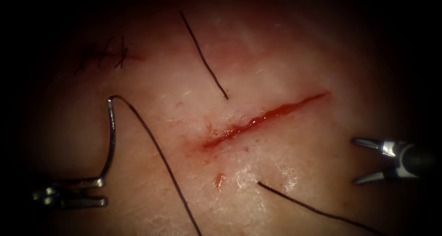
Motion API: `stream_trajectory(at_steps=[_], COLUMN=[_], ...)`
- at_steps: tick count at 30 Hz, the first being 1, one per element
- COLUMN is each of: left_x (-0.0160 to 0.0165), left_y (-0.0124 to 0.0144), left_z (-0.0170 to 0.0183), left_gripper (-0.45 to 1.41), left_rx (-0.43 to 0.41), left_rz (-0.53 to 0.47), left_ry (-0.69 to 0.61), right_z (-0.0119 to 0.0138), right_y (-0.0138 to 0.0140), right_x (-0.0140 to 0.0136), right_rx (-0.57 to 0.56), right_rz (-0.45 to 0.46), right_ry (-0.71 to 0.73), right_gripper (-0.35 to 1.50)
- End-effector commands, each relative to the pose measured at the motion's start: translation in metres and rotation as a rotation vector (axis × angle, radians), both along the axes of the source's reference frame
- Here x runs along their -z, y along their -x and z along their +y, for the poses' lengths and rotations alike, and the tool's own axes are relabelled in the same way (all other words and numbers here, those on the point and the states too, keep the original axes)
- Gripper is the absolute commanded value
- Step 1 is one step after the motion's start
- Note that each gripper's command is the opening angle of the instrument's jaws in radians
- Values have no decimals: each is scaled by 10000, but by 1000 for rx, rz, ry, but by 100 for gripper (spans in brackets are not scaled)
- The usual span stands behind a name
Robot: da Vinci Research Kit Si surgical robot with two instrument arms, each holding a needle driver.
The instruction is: Wound Closure
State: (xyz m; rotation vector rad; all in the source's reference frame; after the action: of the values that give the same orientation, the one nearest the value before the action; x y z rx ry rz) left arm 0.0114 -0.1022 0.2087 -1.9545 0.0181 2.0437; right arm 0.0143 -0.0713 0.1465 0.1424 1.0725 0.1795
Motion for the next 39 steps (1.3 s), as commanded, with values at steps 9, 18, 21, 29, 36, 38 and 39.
stream_trajectory(at_steps=[9, 18, 21, 29, 36, 38, 39], left_x=[-11, -18, -18, 6, 35, 34, 32], left_y=[-35, -41, -44, -48, -36, -31, -29], left_z=[17, 30, 26, 12, 15, 14, 14], left_gripper=[-45, -45, -45, -45, -45, -45, -45], left_rx=[93, 170, 135, 45, -32, -54, -53], left_rz=[80, 155, 272, 553, 643, 622, 621], left_ry=[-37, -80, -101, -188, -214, -215, -215], right_z=[-11, -14, -15, -16, -18, -18, -19], right_y=[-10, -11, -11, -12, -14, -14, -14], right_x=[-7, -10, -10, -10, -10, -10, -10], right_rx=[-3, 2, 2, 4, 10, 10, 10], right_rz=[0, 2, 2, 3, 6, 5, 5], right_ry=[1, 2, 2, 2, -1, -1, -1], right_gripper=[138, 138, 138, 138, 138, 138, 138])
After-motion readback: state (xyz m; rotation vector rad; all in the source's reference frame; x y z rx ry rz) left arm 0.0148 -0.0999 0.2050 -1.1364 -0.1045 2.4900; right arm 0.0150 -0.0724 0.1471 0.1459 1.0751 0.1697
